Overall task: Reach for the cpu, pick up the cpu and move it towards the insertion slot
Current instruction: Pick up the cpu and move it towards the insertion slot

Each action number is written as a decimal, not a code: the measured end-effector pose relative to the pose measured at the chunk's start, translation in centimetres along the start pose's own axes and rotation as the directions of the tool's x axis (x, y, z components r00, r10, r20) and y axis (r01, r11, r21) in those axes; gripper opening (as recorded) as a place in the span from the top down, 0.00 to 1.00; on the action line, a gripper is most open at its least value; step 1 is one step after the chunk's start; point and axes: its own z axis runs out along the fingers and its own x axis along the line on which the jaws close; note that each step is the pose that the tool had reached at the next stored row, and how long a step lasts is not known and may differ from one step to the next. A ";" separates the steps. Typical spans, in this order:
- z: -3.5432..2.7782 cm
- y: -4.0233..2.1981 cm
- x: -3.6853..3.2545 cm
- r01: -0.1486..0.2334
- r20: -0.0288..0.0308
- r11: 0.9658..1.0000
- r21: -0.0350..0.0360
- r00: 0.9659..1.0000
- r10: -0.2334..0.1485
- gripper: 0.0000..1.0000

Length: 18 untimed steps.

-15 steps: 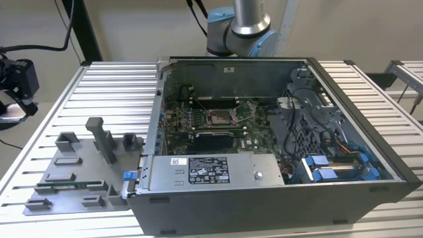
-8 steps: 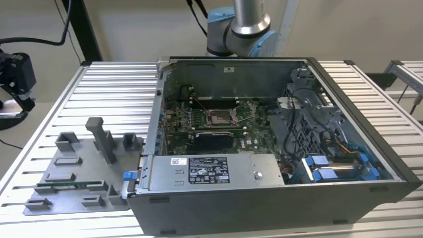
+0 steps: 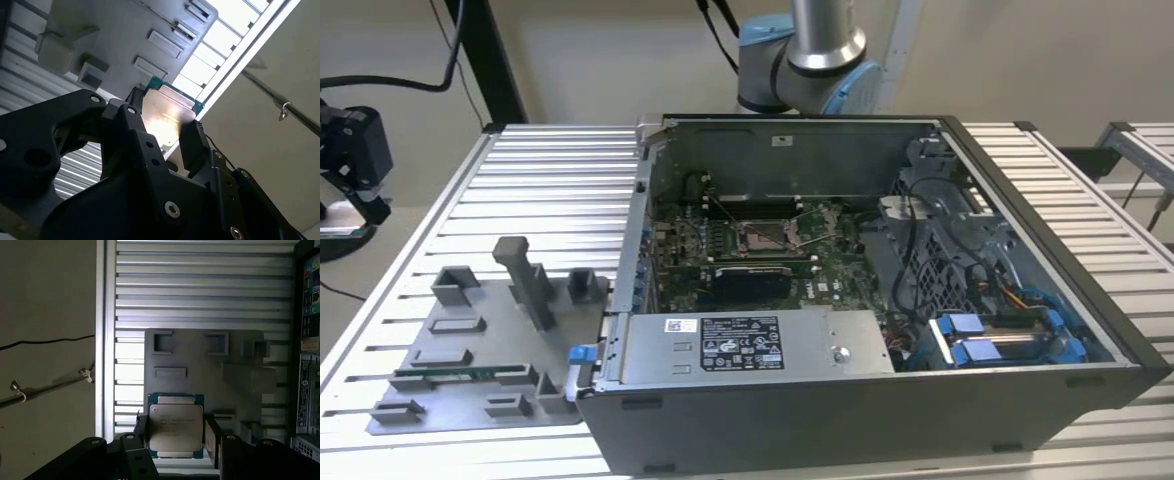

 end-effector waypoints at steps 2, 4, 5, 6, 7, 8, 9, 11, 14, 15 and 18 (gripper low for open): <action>-0.01 0.00 -0.01 0.000 0.000 1.000 0.000 1.000 0.000 1.00; -0.01 0.00 -0.10 0.000 0.000 1.000 0.000 1.000 0.000 1.00; -0.01 0.00 -0.18 0.000 0.000 1.000 0.000 1.000 0.000 1.00; 0.00 0.00 -0.28 0.000 0.000 1.000 0.000 1.000 0.000 1.00; 0.00 0.00 -0.40 0.000 0.000 1.000 0.000 1.000 0.000 1.00; 0.00 0.00 -0.53 0.000 0.000 1.000 0.000 1.000 0.000 1.00; 0.00 0.00 -0.68 0.000 0.000 1.000 0.000 1.000 0.000 1.00; 0.00 0.00 -0.98 0.000 0.000 1.000 0.000 1.000 0.000 1.00; 0.01 0.00 -1.47 0.000 0.000 1.000 0.000 1.000 0.000 1.00; 0.00 0.00 -1.67 0.000 0.000 1.000 0.000 1.000 0.000 1.00; 0.01 0.00 -2.49 0.000 0.000 1.000 0.000 1.000 0.000 1.00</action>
